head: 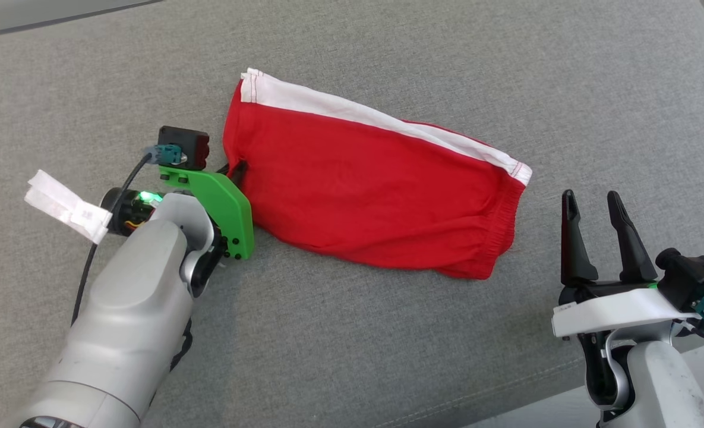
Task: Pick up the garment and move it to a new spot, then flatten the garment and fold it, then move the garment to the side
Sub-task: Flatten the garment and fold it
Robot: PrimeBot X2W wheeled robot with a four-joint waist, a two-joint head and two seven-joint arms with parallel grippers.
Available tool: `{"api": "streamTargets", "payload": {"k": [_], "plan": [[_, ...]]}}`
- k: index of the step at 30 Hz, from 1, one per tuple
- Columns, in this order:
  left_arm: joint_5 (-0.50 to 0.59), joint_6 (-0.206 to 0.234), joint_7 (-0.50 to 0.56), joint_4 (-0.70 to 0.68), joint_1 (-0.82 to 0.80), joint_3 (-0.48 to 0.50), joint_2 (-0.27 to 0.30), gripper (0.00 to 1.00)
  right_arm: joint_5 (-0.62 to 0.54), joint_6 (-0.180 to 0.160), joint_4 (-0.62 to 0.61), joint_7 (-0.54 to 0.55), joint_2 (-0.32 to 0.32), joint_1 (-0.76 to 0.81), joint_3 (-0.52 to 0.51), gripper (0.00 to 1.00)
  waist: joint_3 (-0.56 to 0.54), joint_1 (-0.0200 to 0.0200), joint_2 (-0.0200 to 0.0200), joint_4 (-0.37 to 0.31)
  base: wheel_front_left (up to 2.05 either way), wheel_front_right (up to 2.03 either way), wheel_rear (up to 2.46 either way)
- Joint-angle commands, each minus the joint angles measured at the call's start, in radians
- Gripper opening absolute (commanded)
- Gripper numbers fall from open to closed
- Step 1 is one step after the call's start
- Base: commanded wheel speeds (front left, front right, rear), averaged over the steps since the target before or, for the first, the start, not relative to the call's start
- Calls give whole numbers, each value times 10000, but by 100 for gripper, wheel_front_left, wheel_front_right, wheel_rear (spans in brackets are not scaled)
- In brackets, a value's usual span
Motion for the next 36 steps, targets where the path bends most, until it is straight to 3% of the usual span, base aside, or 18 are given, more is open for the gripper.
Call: {"api": "streamTargets", "payload": {"k": [1, 14, 26, 35, 36], "plan": [[-31, -50, -49, -26, 279, -50, 53, 0, -12, -3, -35, -30, -20, 53, -33, 100, -91, 0, -1, 97, 0, 0, 0], [-878, 84, -819, -1545, 1529, 550, 139, 0, -551, -3, -77, -30, -23, 334, -797, 100, -1073, 0, -1, 1116, 0, 0, 0], [-1698, 1185, -1391, -3676, 4412, 1012, 50, 0, -908, -3, -17, -30, -22, 525, -1181, 100, -1674, 0, -1, 2048, 0, 0, 0], [-1907, 1752, -1467, -4598, 5386, 1108, -34, 0, -951, -3, 70, -30, -23, 402, -1050, 100, -1746, 0, -1, 2060, 0, 0, 0], [-1782, 1805, -1590, -4658, 5390, 1102, 20, 11, -939, -3, 86, -30, -23, 385, -1022, 100, -1738, 0, -1, 2035, 0, 0, 0]]}}
